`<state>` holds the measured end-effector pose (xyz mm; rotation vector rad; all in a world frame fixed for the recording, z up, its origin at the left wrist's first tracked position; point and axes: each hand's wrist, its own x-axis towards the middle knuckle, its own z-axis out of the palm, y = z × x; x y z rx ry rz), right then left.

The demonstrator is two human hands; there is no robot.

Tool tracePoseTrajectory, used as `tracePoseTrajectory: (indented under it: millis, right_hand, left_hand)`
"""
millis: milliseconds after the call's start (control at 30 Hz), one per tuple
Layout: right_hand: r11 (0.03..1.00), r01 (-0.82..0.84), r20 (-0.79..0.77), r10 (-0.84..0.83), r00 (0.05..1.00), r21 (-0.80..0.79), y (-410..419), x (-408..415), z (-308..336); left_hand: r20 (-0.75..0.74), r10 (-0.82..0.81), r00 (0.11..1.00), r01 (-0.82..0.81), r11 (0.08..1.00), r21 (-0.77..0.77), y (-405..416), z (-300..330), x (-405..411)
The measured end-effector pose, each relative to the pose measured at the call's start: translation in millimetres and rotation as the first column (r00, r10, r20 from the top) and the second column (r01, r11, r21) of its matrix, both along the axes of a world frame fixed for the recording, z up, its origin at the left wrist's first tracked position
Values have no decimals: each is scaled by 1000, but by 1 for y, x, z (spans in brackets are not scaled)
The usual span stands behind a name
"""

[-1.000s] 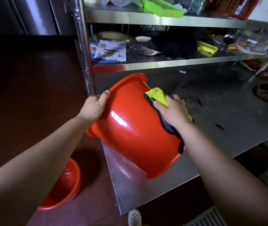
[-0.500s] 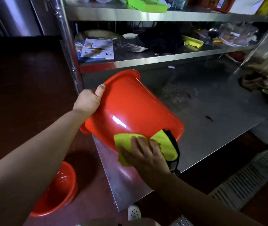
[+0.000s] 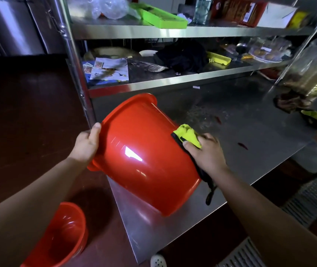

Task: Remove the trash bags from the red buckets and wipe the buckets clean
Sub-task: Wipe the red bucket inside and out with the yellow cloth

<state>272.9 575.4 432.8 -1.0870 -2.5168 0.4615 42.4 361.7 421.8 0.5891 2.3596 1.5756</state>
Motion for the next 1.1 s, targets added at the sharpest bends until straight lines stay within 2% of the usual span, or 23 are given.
tracePoseTrajectory:
  millis: [33, 100, 167, 233, 300, 367, 467, 533, 600, 667, 767, 900, 1000, 1100]
  right_hand:
    - [1000, -15, 9, 14, 1000, 24, -6, 1, 0]
    - [982, -70, 22, 67, 997, 174, -27, 7, -5]
    - [934, -137, 38, 132, 990, 330, -55, 13, -8]
    - [863, -250, 83, 238, 968, 439, -85, 13, -11]
    - [754, -386, 159, 360, 920, 531, -109, 8, -15]
    - [669, -483, 249, 420, 873, 565, -125, -2, -15]
    - [599, -574, 309, 492, 814, 559, -135, -29, -6]
    - [591, -581, 296, 512, 807, 560, -136, -54, 2]
    - [639, -532, 227, 499, 836, 556, -128, -79, 12]
    - [714, -477, 131, 484, 865, 513, -110, -102, 21]
    - [821, -436, -15, 474, 880, 369, -80, -124, 27]
    - [864, -455, -106, 484, 869, 216, -54, -130, 24]
    - [895, -445, -280, 418, 864, -35, -30, -133, 22]
    - [886, -313, -387, 171, 906, -341, -7, -131, 18]
  left_hand:
    - [13, -13, 1000, 14, 1000, -13, -10, -3, 1]
    - [107, -65, 992, 66, 998, -8, -29, -9, -1]
    - [208, -127, 970, 111, 990, 90, -38, 1, -3]
    - [108, -164, 981, 150, 981, 125, -33, 18, -11]
    - [49, -182, 982, 179, 982, 65, -25, 31, -21]
    - [37, -172, 984, 171, 985, 13, -22, 34, -25]
    - [-7, -140, 990, 140, 990, -17, -23, 31, -21]
    - [-14, -116, 993, 116, 993, -19, -20, 30, -16]
    - [-7, -111, 994, 111, 994, -6, -18, 27, -14]
    - [-6, -130, 992, 130, 991, 23, -17, 24, -13]
    - [8, -125, 992, 125, 991, 51, -16, 19, -13]
    - [15, -126, 992, 125, 989, 73, -14, 16, -14]
    - [64, -155, 986, 147, 982, 116, -19, 13, -12]
    - [70, -169, 983, 160, 980, 122, -25, 10, -11]
